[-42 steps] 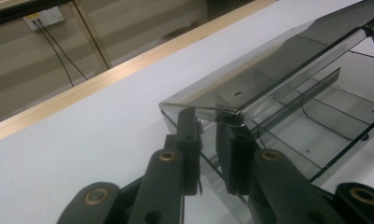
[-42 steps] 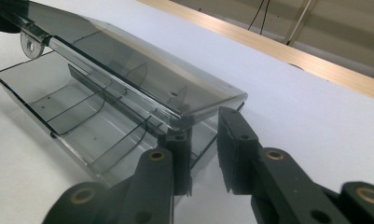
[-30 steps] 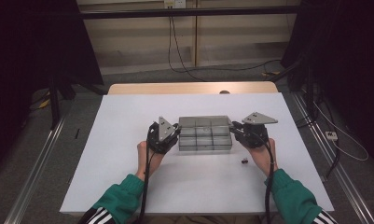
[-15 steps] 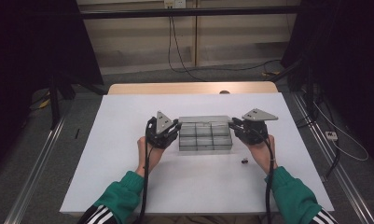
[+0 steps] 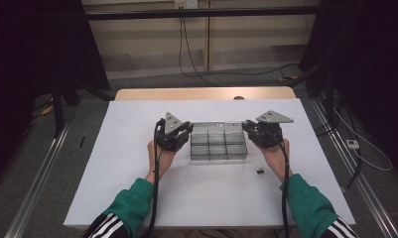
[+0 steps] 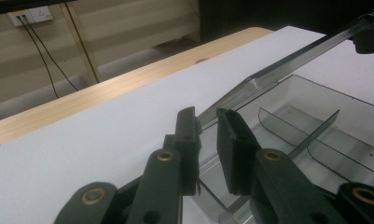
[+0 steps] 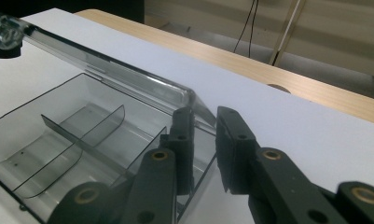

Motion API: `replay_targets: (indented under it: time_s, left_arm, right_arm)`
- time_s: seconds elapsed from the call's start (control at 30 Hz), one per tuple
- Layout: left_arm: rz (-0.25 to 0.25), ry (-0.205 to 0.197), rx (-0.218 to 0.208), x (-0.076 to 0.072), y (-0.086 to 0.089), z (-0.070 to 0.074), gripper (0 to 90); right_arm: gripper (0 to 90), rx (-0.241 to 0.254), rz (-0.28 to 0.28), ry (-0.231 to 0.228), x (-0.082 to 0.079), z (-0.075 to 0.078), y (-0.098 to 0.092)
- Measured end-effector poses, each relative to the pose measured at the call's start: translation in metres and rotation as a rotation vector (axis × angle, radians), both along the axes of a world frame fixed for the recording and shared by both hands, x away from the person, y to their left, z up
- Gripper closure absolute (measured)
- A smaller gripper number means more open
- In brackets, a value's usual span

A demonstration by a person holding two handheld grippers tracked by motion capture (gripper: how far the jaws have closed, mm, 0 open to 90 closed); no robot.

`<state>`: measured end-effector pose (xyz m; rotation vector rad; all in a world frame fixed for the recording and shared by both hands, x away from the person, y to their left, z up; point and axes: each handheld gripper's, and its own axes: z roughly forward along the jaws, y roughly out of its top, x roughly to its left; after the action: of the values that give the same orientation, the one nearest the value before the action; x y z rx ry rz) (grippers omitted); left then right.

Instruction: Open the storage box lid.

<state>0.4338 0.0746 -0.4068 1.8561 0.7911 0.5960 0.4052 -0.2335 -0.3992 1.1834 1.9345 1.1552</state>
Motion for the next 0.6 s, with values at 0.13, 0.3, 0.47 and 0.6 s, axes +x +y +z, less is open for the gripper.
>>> replay_targets:
  time_s: [0.13, 0.3, 0.47, 0.6]
  left_arm:
    - [0.006, 0.003, 0.002, 0.004, -0.001, -0.001, 78.9]
    - [0.014, 0.012, -0.006, 0.01, -0.002, -0.002, 79.0]
    - [0.024, 0.015, 0.003, 0.015, -0.004, -0.005, 79.4]
    - [0.027, 0.023, 0.013, 0.019, -0.005, -0.007, 79.7]
  right_arm:
    - [77.5, 0.006, -0.007, 0.0, 0.004, -0.001, 0.0]
    - [77.8, 0.015, -0.015, 0.005, 0.01, -0.002, 0.0]
    - [77.9, 0.009, -0.024, 0.004, 0.015, -0.003, 0.001]
    - [78.1, 0.0, -0.025, 0.003, 0.018, -0.005, 0.001]
